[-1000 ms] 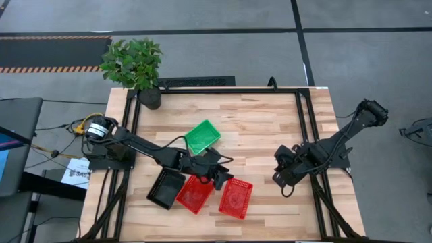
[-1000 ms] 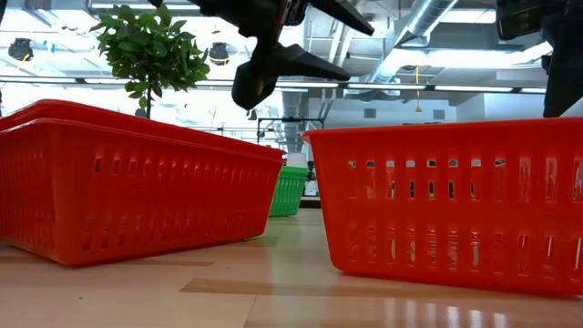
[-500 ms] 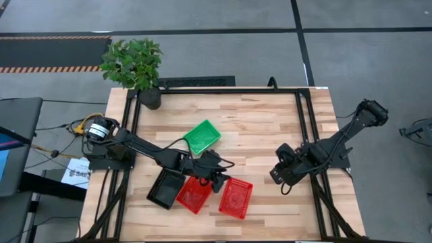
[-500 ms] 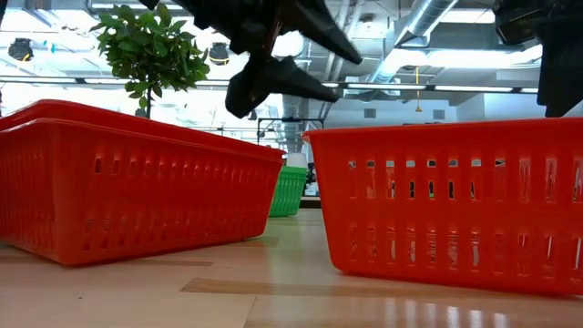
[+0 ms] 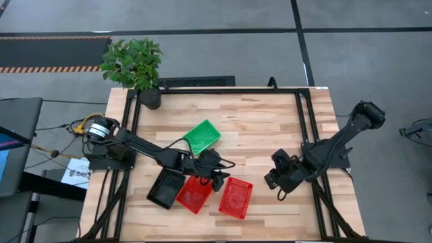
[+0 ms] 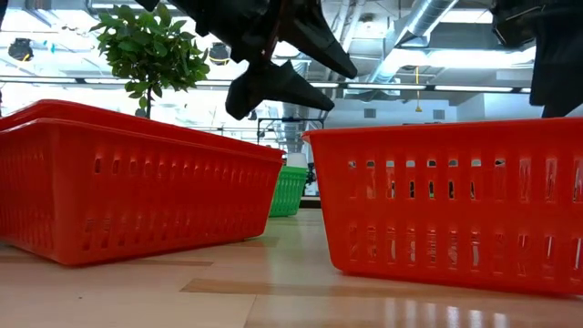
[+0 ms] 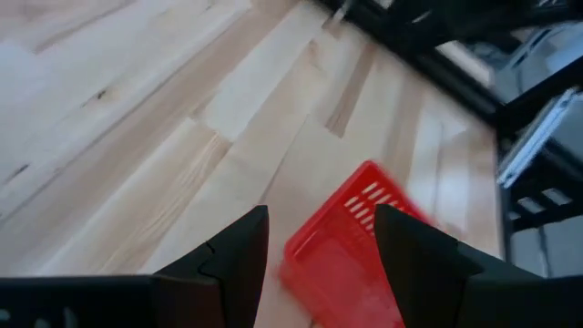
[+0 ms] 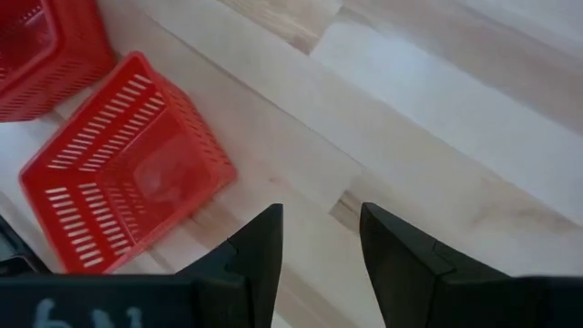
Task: Stack baskets by color
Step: Stack the right red bin on top of the left red bins
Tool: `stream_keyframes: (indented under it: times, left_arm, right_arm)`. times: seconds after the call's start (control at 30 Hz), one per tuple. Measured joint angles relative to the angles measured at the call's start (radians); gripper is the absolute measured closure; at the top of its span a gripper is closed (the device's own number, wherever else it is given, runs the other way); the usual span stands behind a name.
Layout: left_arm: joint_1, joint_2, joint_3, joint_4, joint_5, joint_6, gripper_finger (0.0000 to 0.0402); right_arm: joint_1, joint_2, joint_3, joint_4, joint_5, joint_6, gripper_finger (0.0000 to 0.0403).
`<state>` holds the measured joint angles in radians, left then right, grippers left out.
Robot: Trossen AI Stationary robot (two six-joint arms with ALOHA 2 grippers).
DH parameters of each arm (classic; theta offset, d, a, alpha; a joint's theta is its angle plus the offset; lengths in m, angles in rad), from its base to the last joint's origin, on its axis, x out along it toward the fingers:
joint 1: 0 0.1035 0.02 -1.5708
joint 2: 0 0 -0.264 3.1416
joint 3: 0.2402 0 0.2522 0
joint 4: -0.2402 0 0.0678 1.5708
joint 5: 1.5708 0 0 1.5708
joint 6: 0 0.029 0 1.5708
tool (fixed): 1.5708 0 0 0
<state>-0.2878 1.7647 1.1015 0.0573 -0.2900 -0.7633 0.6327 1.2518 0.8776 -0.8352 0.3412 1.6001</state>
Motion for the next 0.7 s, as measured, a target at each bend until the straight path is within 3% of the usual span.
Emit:
stream_keyframes:
  times: [0.3, 0.7]
  left_arm:
    - [0.000, 0.023, -0.002, 0.000, -0.006, -0.009, 0.0214]
    - [0.007, 0.067, 0.014, 0.013, 0.001, -0.025, 0.0214]
  right_arm:
    - [0.008, 0.106, 0.000, 0.138, -0.016, 0.000, 0.0233]
    - [0.016, 0.127, 0.000, 0.219, -0.025, 0.000, 0.0233]
